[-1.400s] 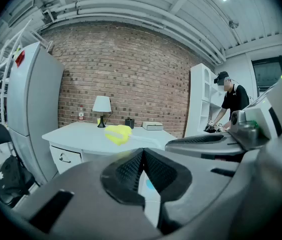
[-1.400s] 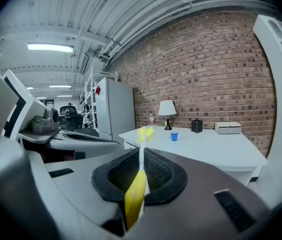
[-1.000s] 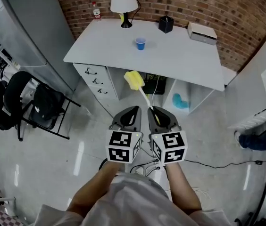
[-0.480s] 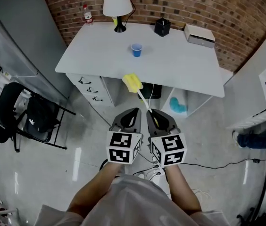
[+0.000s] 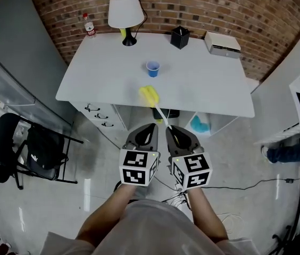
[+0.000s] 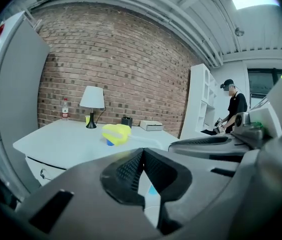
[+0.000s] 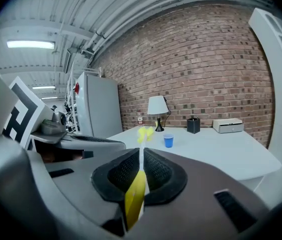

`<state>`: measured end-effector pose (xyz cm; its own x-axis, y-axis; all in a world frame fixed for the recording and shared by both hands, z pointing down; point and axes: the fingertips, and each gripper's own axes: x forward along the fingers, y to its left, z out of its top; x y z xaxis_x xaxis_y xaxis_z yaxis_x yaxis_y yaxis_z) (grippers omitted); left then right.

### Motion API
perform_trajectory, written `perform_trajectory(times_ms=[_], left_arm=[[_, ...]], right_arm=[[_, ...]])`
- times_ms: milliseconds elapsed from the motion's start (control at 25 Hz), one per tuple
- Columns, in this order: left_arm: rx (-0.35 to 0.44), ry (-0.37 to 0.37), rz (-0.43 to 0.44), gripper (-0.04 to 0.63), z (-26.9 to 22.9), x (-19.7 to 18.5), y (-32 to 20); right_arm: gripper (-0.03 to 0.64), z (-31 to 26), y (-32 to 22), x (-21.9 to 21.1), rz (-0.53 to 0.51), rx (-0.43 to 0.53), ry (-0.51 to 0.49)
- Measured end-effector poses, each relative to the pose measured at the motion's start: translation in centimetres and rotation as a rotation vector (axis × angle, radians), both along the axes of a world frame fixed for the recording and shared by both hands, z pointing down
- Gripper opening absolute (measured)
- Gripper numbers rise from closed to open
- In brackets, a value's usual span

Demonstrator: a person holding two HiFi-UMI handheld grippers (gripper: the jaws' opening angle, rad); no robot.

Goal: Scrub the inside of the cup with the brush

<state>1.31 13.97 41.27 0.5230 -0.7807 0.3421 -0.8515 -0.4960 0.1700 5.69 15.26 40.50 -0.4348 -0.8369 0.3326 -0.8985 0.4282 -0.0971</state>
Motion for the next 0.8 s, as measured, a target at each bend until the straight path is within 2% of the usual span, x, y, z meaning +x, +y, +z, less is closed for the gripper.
perform_trajectory(times_ms=[440,800], left_arm=[[-0.019,0.019,0.074,0.006,0.1,-3.3,-7.1],[-0.041,0.050,0.122,0.007,1.0,-5.0,-10.8]], right_arm=[[0.025,-0.1,-6.7,-3.1,0.061,-0.017,0.030],[0.025,-0.2,-10.0,-4.5,0.102,-0.014,0.065]])
